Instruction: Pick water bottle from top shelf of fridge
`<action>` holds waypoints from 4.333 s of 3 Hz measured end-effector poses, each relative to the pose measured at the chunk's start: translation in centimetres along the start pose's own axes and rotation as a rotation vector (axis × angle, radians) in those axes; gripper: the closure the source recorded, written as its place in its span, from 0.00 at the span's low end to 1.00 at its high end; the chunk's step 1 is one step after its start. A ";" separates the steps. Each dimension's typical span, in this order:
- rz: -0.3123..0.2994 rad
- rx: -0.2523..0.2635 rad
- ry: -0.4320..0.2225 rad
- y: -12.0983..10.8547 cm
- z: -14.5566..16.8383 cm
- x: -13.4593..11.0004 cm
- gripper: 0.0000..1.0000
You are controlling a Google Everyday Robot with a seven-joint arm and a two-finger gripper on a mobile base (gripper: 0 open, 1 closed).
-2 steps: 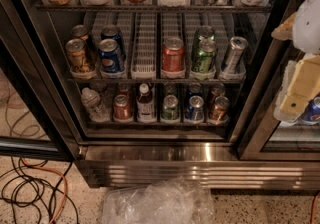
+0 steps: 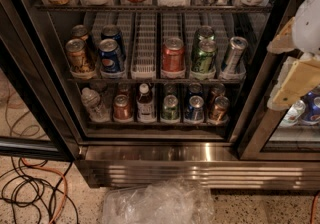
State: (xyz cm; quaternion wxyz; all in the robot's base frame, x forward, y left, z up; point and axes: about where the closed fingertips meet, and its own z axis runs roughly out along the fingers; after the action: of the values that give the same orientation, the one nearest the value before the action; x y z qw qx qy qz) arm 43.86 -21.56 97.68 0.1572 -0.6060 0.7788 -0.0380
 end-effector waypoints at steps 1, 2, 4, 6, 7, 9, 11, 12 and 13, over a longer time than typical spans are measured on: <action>0.047 0.054 -0.079 -0.1 -0.5 -0.8 0.00; 0.189 0.090 -0.267 -0.3 0.2 -2.8 0.00; 0.303 0.175 -0.594 -3.8 -1.9 -8.9 0.18; 0.280 0.196 -0.643 -4.8 -0.9 -10.5 0.17; 0.225 0.256 -0.736 -7.8 -0.1 -14.5 0.16; 0.209 0.375 -0.874 -10.8 -1.3 -18.7 0.17; 0.220 0.344 -0.899 -10.8 0.5 -20.6 0.00; 0.231 0.333 -0.935 -11.6 2.5 -23.2 0.00; 0.244 0.352 -1.011 -13.8 4.1 -27.6 0.01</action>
Offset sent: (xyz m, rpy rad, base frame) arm 0.0711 0.0712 0.0569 0.7738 -0.4263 -0.2626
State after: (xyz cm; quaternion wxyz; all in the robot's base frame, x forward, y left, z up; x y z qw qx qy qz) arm 63.90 1.76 102.73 0.6140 -0.4188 0.6528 0.1465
